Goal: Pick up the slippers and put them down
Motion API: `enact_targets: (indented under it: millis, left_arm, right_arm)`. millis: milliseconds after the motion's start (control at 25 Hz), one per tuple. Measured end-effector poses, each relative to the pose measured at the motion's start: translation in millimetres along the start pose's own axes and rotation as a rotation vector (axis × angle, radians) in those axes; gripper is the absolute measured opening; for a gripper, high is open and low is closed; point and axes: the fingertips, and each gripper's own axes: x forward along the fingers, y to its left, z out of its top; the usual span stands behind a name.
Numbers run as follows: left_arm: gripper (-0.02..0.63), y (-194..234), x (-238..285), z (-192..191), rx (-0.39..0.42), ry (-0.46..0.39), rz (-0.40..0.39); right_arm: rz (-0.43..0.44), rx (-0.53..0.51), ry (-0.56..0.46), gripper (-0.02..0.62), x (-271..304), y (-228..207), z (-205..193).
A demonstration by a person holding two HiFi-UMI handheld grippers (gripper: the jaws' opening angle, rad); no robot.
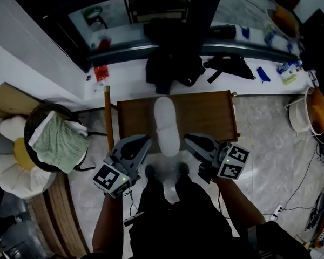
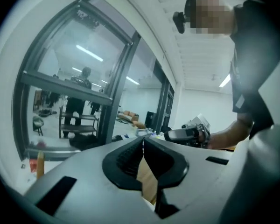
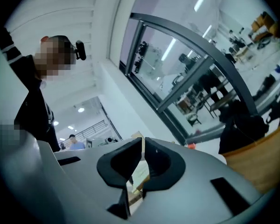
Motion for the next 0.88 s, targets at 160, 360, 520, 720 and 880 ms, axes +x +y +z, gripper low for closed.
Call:
enact_targets:
  millis: [160,360,520,720,880]
  left_arm:
    - [0.013,-6,-19,66,0.08,-0.067,0.021]
    - [0.012,-20,-48,134,0.234,-0.121,0.027]
    - [0.012,-39,-64,163,0.317,-0.126,0.034]
    - [0.012,-52,-79,176,0.346,-0.13,0.047]
    - [0.012,-54,-79,170,0.343,-0.122,0.048]
  right_arm:
    - [0.042,-0.229,-0.106,0.035,-4,42,72]
    - [0.071,-0.414,-0.263,0.037,-16,96,153]
    - [0.098,-0.531,-0.315,0.037,-29,136,188]
    - [0.11,-0.61,-0.318,0.037,-40,162,202]
    - [0.118,-0.626,-0.284,0.035,-38,165,194]
